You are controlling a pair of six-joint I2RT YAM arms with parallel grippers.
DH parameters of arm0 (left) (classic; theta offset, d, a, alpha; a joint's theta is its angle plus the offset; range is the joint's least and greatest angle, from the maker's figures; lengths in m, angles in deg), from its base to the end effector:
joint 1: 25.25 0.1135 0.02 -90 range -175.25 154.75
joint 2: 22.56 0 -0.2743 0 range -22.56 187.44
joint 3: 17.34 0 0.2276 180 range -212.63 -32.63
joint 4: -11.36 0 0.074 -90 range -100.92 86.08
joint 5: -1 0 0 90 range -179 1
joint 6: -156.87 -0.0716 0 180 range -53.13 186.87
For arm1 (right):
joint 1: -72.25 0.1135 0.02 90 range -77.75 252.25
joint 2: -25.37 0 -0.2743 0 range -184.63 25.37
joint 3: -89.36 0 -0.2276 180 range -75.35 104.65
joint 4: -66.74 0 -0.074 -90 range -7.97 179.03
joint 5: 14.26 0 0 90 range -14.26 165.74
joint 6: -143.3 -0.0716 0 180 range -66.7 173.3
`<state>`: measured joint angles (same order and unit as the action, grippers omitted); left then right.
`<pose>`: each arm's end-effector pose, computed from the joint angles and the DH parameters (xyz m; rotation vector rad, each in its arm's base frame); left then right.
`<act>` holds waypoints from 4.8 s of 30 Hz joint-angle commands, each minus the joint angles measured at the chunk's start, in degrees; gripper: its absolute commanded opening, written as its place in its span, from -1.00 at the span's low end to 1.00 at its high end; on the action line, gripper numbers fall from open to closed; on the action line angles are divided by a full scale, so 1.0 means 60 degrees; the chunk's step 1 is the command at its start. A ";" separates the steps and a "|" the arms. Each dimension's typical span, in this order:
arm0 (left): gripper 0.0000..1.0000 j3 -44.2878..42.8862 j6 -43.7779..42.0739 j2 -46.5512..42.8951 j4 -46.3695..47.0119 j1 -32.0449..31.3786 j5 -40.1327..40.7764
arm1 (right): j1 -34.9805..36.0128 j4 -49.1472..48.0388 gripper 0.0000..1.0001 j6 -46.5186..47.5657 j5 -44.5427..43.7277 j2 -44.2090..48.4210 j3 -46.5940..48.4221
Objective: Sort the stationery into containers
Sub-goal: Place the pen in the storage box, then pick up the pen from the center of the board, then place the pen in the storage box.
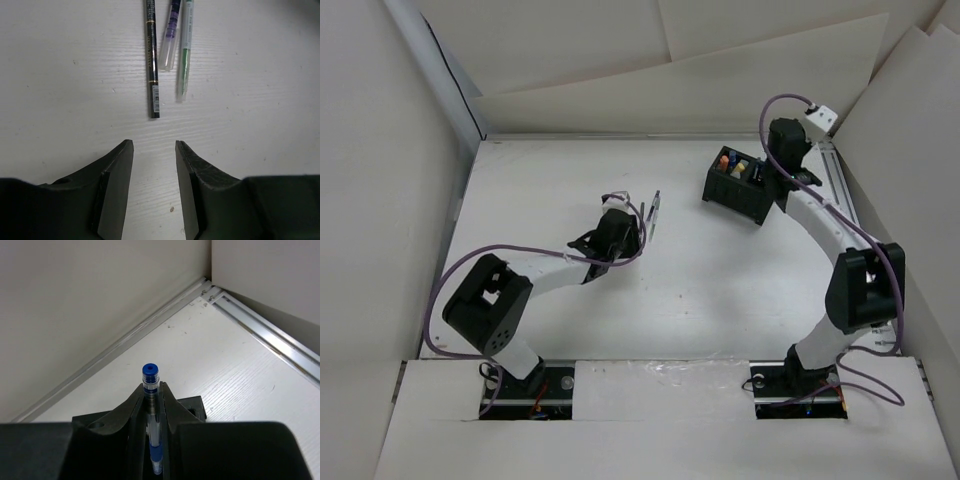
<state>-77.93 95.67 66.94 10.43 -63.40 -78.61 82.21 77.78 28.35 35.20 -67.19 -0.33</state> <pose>0.2770 -0.2012 0.2059 0.0616 2.1237 -0.5169 0.3869 0.0207 0.3491 0.7059 1.6016 -0.1931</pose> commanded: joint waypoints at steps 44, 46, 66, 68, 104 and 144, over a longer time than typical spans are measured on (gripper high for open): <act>-0.35 -0.1884 -0.0112 0.2398 -0.0707 0.0001 0.1139 | 0.1108 0.0416 0.37 -0.1393 0.0353 0.2283 -0.1559; -0.37 -0.1985 -0.0112 0.2515 -0.0707 0.0001 0.1139 | 0.1240 0.0416 0.37 -0.1393 0.0733 0.2534 -0.1795; -1.00 0.0180 -0.0009 -0.1404 0.0067 0.0001 -0.0059 | 0.3862 -0.0154 -1.00 -0.1774 0.5714 0.2595 -0.3056; -1.00 0.0734 -0.0243 -0.2152 0.0826 0.0001 -0.1026 | 0.3951 -0.0345 -0.83 -0.1774 0.6577 0.2288 -0.3056; 0.17 0.1986 -0.0289 -0.3666 0.2957 0.0001 -0.2833 | 0.2254 -0.0921 -1.00 -0.2231 0.7755 0.1214 -0.2017; -0.12 -0.2337 0.0035 0.2574 -0.0165 0.0294 0.0758 | 0.0362 -0.0097 0.07 -0.0954 -0.1347 -0.0440 -0.0227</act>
<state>-89.09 96.67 81.98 9.73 -61.74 -75.14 83.54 78.59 23.41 25.13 -74.29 -0.85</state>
